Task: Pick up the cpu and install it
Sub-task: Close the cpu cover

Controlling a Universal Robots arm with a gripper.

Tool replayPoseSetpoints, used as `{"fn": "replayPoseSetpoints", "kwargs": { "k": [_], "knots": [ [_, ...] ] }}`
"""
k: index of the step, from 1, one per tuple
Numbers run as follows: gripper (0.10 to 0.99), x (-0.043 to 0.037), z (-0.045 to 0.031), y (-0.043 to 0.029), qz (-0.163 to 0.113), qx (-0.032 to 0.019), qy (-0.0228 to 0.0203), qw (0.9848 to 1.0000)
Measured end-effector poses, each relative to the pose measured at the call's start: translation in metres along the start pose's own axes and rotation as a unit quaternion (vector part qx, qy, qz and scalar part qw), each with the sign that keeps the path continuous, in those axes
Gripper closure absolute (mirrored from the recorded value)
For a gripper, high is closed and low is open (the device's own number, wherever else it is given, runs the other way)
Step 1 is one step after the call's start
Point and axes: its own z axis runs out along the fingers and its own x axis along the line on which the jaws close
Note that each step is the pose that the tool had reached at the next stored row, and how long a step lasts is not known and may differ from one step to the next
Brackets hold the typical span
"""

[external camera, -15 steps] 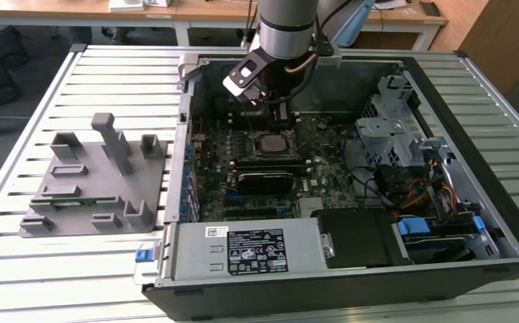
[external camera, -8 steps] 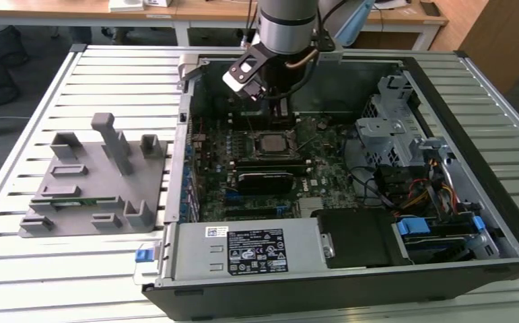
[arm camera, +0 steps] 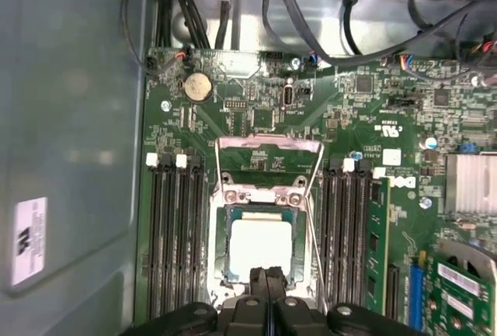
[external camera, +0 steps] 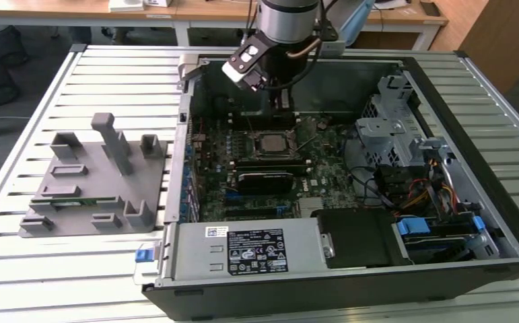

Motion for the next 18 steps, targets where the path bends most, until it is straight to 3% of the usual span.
{"fn": "replayPoseSetpoints", "kwargs": {
  "k": [8, 18],
  "knots": [
    [0.980, 0.0004, -0.0301, 0.0002, 0.000, 0.0001, -0.0001, 1.0000],
    [0.980, -0.0076, -0.0308, 0.0021, 0.000, 0.0000, 0.0000, 1.0000]
  ]
}}
